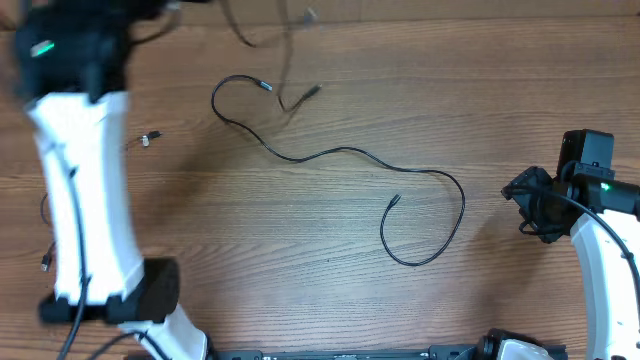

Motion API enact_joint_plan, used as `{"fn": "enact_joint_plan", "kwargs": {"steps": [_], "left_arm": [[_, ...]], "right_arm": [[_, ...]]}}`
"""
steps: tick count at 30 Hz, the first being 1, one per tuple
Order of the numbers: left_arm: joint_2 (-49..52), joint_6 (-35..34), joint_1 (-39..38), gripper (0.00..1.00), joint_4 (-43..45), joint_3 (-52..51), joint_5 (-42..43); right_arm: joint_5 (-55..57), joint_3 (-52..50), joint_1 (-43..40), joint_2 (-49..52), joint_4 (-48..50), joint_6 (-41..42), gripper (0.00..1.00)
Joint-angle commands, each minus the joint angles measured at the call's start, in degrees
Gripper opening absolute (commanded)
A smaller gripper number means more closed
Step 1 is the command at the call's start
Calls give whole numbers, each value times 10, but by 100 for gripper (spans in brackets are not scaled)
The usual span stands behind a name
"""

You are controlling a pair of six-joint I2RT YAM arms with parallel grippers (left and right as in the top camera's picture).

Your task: Untangle cables

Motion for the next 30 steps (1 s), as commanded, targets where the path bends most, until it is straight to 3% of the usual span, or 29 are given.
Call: {"fn": "enact_joint_plan", "kwargs": {"steps": [1,5,14,17,23,26,30], "left_arm": [[-28,-14,22,4,-5,7,33],[-39,-11,41,4,-67,7,-32],[-29,-14,42,4,-228,5,-338],[-29,-15,43,4,-257,5,-452],[-31,-101,54,4,-305,5,-796],[-31,-107,72,4,-314,5,-856],[-32,-176,116,4,-341,5,-857]], "right_arm": [[-2,11,-2,-8,3,-2,68],[-2,11,-2,-8,3,-2,68],[-2,11,-2,-8,2,-2,68],[-2,11,-2,-8,3,-2,68],[-2,11,-2,-8,-1,-2,68],[-2,11,-2,-8,-1,-2,68],[-2,11,-2,-8,-1,-2,68]]}}
